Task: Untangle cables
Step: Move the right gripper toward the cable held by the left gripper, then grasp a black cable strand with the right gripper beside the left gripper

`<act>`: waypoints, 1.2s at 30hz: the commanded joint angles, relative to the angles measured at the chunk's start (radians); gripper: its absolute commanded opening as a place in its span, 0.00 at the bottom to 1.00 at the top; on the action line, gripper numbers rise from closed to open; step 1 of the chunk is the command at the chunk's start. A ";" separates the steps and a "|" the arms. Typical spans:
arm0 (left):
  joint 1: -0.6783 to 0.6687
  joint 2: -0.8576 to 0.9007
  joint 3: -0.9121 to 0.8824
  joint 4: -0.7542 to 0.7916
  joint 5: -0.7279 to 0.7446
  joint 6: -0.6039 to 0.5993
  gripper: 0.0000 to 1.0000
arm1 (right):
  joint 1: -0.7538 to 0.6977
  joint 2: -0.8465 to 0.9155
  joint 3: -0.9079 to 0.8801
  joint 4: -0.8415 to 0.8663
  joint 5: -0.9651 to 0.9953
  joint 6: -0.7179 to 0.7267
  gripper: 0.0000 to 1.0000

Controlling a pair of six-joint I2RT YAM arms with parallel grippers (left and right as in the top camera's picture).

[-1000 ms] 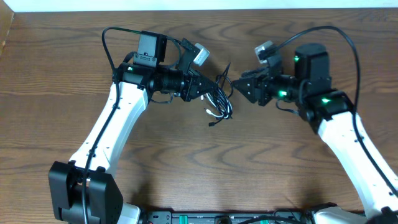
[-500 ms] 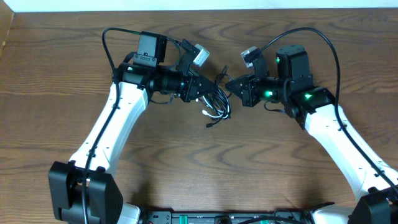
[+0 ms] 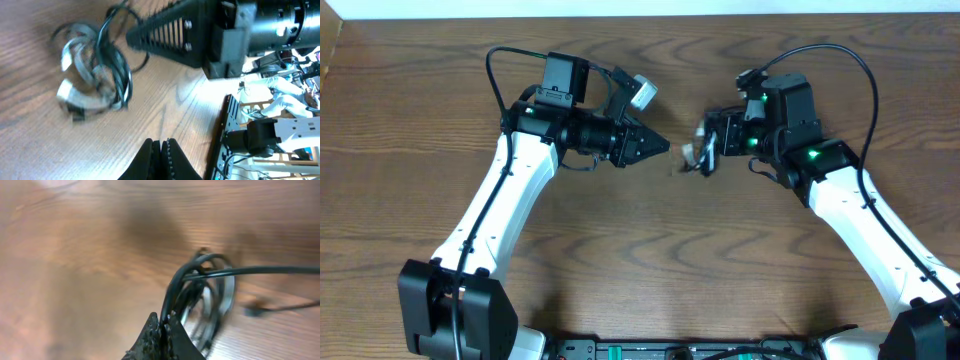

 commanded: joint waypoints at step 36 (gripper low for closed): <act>-0.001 0.009 0.008 0.166 -0.089 -0.119 0.47 | 0.002 0.015 0.019 0.251 -0.822 -0.071 0.01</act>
